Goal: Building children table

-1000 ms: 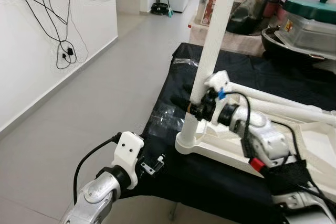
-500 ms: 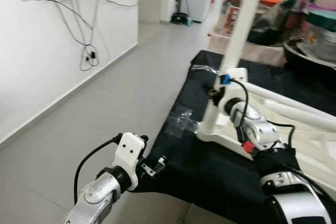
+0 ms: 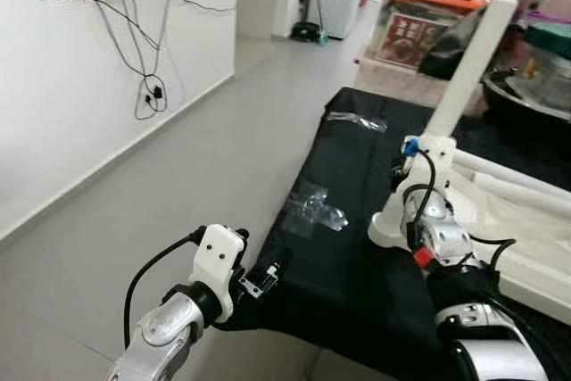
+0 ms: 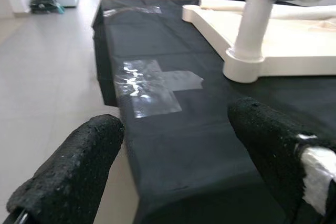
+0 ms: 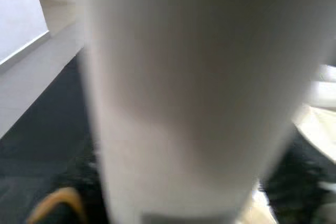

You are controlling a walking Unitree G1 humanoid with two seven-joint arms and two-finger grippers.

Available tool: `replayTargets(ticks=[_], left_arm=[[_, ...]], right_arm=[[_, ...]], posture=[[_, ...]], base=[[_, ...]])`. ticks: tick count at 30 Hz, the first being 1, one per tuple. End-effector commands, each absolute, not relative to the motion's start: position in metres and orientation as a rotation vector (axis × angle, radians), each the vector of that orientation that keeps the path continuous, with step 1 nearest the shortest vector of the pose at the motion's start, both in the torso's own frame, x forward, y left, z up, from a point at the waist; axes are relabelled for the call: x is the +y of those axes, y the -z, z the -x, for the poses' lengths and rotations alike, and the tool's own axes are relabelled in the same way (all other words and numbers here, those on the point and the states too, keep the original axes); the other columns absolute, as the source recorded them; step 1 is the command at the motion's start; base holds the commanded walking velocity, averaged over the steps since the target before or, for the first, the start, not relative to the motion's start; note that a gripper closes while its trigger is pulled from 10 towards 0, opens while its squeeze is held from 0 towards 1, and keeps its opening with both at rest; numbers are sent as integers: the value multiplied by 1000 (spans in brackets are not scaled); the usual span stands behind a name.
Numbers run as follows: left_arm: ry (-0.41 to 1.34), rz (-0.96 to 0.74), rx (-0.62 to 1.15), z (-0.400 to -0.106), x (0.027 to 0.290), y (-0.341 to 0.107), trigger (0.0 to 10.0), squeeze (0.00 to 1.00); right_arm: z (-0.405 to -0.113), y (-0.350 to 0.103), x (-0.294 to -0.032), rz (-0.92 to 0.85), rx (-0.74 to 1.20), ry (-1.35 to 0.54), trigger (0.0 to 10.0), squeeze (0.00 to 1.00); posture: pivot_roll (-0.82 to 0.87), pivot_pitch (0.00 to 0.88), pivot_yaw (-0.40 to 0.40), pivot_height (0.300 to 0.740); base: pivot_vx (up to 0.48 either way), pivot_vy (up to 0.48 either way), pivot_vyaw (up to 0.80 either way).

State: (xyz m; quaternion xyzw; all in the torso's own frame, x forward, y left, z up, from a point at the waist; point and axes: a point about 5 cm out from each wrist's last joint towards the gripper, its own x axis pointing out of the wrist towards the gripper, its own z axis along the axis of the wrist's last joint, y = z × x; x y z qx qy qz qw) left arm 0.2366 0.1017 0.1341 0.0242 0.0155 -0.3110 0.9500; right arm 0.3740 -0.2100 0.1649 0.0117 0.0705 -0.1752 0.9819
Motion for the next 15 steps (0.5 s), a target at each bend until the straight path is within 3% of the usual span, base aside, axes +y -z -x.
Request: replayTargets(ticks=[1,2,3,4,5,6,7,15], left_arm=[[644,-55,46,-237,100,-130,10000,0],[644,-55,46,-237,100,-130,10000,0],[644,-56,46,-237,100,-130,10000,0],[644,-56,46,-237,100,-130,10000,0],[644,-56,46,-237,100,-130,10000,0],[644,-56,46,-237,100,-130,10000,0],[646,-55,47,-237,100,-130,10000,0],[649,-58,47,-237,100,-130,10000,0]], right_arm=[[-376,-170,-215,-59,128,371,10000,1000],[-378,-180,-212,-69,87,335,10000,604],[-380,-194,-207,-93,18,271,10000,0],[-380,-194,-207,-93,18,271,10000,0],[-380,-210,-202,-116,-73,192,10000,98],[-380,-210,-202,-116,-73,192,10000,98],[-377,-229,-198,-111,-183,87,10000,1000],[-372,-236,-194,-108,-231,-49,10000,1000]], posture=[[66,0,-121,740],[64,0,-121,740],[64,0,-121,740],[64,0,-121,740],[61,0,-119,740],[61,0,-119,740],[57,0,-116,740],[58,0,-113,740]], base=[[0,0,0],[0,0,0],[0,0,0],[0,0,0],[0,0,0],[0,0,0],[0,0,0],[0,0,0]])
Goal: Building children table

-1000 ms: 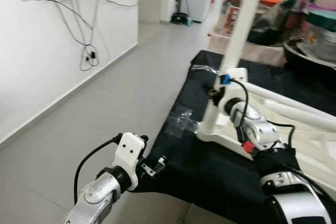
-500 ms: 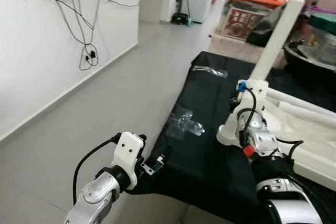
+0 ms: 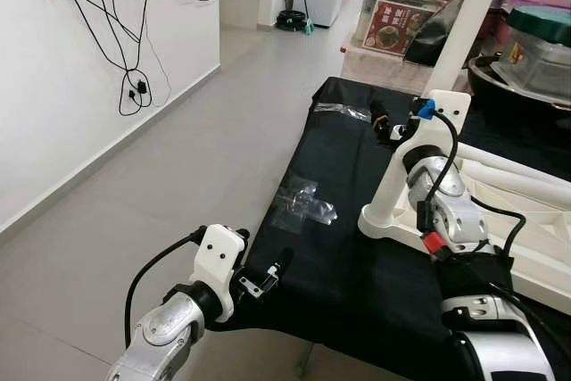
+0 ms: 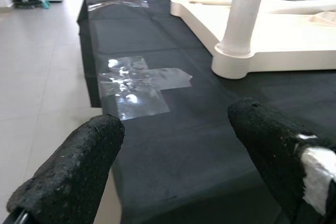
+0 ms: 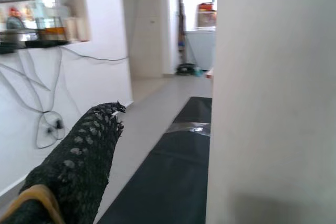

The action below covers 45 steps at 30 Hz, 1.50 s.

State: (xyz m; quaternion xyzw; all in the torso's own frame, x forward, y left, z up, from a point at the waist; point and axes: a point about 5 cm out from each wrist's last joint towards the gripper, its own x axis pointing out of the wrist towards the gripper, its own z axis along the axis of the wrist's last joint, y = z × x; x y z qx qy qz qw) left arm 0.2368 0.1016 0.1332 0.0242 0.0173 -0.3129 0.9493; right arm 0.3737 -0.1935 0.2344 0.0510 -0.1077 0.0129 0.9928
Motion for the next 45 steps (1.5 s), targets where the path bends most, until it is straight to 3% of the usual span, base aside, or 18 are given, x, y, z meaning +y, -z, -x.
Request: replayTargets(ticks=[1,6,12,24,29,35,36,37,38,40,41,45], left_arm=[[650,-59,48,-237,100,-130,10000,0],[652,-62,49,-237,101,-130,10000,0],[639,-83,48,-236,104,-130,10000,0],[517,-124,65,-233,129,-130,10000,0],[473,-132,71,-232,133,-127,10000,0],[378,-155,47,-240,143,-129,10000,0],[320,-150,37,-245,150,-132,10000,0],[320,-150,37,-245,150,-132,10000,0],[292,-152,39,-246,153,-132,10000,0],[269,-157,45,-247,156,-131,10000,0],[188,-159,17,-250,167,-137,10000,0],[49,-161,-26,-252,186,-147,10000,0]], right_arm=[[-369,-236,-192,-96,-235,-95,10000,1000],[-366,-230,-196,-48,-213,-104,10000,1000],[-361,-203,-214,91,-80,31,10000,1000],[-319,-177,-190,60,-36,-61,10000,1000],[-294,-151,-164,72,69,-279,10000,1000],[-295,-148,-169,173,105,-284,10000,1000],[-300,-149,-175,206,118,-242,10000,933],[-300,-149,-175,206,118,-242,10000,933],[-302,-150,-178,220,120,-219,10000,506],[-303,-152,-179,231,123,-202,10000,506],[-308,-153,-185,230,142,-142,10000,0],[-313,-155,-191,212,164,-70,10000,0]], posture=[[55,0,-109,740],[50,0,-105,740],[55,0,-116,740],[58,0,-134,740],[56,0,-131,740],[56,0,-133,740],[58,0,-133,740],[58,0,-133,740],[58,0,-133,740],[58,0,-133,740],[63,0,-124,740],[64,0,-123,740]], base=[[0,0,0],[0,0,0],[0,0,0],[0,0,0],[0,0,0],[0,0,0],[0,0,0],[0,0,0],[0,0,0],[0,0,0],[0,0,0],[0,0,0]])
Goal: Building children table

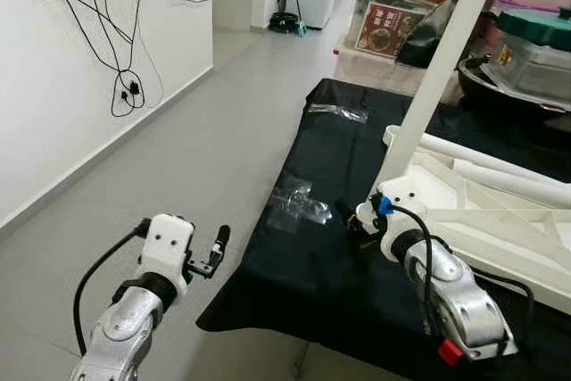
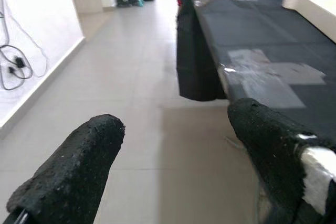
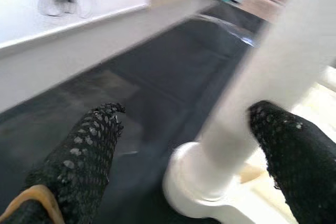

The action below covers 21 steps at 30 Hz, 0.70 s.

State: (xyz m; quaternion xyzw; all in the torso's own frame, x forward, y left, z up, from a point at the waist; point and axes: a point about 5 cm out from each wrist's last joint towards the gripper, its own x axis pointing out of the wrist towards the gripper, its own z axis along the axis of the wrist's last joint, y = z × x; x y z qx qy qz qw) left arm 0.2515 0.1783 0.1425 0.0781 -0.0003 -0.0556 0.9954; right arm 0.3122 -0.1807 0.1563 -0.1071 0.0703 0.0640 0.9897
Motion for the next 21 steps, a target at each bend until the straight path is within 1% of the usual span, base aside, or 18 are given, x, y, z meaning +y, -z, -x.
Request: replayTargets(ticks=[1,3,4,6,10,11,13,15,17,21], left_arm=[[-33,-164,-49,-253,198,-154,10000,0],[-51,-165,-55,-253,201,-157,10000,0],[-54,-184,-66,-254,202,-160,10000,0],[-50,-227,-71,-253,203,-162,10000,0],[-37,-258,-54,-249,201,-157,10000,0],[-37,-258,-54,-249,201,-157,10000,0],[-15,-268,-47,-246,197,-154,10000,0],[-1,-267,-46,-244,194,-153,10000,0],[12,-262,-53,-243,189,-152,10000,0],[19,-256,-61,-244,185,-152,10000,0]], right_arm=[[-315,-155,-191,219,185,-55,10000,0],[-315,-155,-190,236,199,-55,10000,0],[-313,-158,-190,229,146,-49,10000,0],[-310,-165,-195,281,61,20,10000,0],[-307,-175,-209,376,-57,151,10000,0],[-307,-175,-209,376,-57,151,10000,0],[-304,-178,-218,362,-87,216,10000,0],[-302,-179,-220,338,-92,224,10000,0],[-298,-181,-219,277,-98,168,10000,0],[-295,-181,-211,264,-116,128,10000,0]], posture=[[64,0,-124,740],[64,0,-124,740],[70,0,-127,740],[70,0,-128,740],[69,0,-130,740],[69,0,-130,740],[67,0,-131,740],[66,0,-131,740],[63,0,-130,740],[58,0,-128,740]], base=[[0,0,0],[0,0,0],[0,0,0],[0,0,0],[0,0,0],[0,0,0],[0,0,0],[0,0,0],[0,0,0],[0,0,0]])
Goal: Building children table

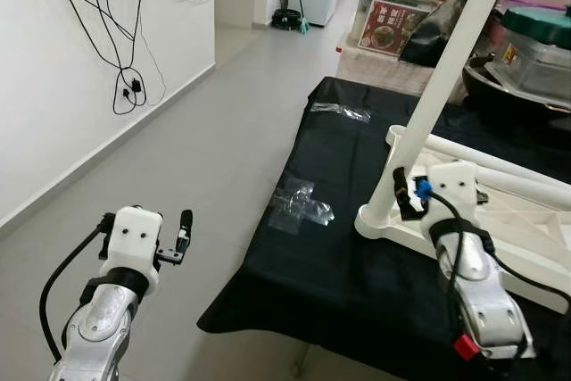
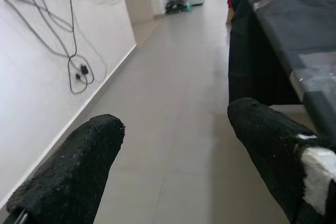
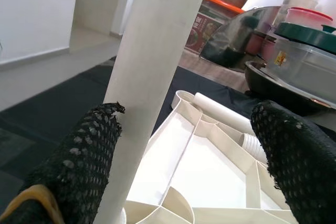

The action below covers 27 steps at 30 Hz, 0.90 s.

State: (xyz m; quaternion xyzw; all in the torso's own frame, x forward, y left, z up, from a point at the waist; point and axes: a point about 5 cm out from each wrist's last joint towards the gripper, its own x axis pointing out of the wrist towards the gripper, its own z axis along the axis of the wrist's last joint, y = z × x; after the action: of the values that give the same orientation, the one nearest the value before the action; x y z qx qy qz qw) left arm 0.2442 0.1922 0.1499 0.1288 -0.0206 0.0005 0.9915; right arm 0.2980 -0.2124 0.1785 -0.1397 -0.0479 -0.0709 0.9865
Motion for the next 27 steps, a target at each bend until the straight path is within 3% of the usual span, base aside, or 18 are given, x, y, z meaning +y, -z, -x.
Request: replayTargets(ticks=[1,19,22,27], left_arm=[[19,-256,-61,-244,185,-152,10000,0],[63,-229,-84,-244,177,-153,10000,0],[68,-224,-87,-244,176,-153,10000,0],[76,-224,-84,-246,173,-153,10000,0]], right_arm=[[-295,-181,-211,264,-116,128,10000,0],[-302,-171,-196,160,-69,43,10000,0],[-302,-169,-188,154,-61,-21,10000,0],[-303,-168,-176,163,-73,-102,10000,0]], posture=[[58,0,-128,740],[61,0,-122,740],[63,0,-123,740],[66,0,-124,740]], base=[[0,0,0],[0,0,-729],[0,-347,-800],[0,-466,0]])
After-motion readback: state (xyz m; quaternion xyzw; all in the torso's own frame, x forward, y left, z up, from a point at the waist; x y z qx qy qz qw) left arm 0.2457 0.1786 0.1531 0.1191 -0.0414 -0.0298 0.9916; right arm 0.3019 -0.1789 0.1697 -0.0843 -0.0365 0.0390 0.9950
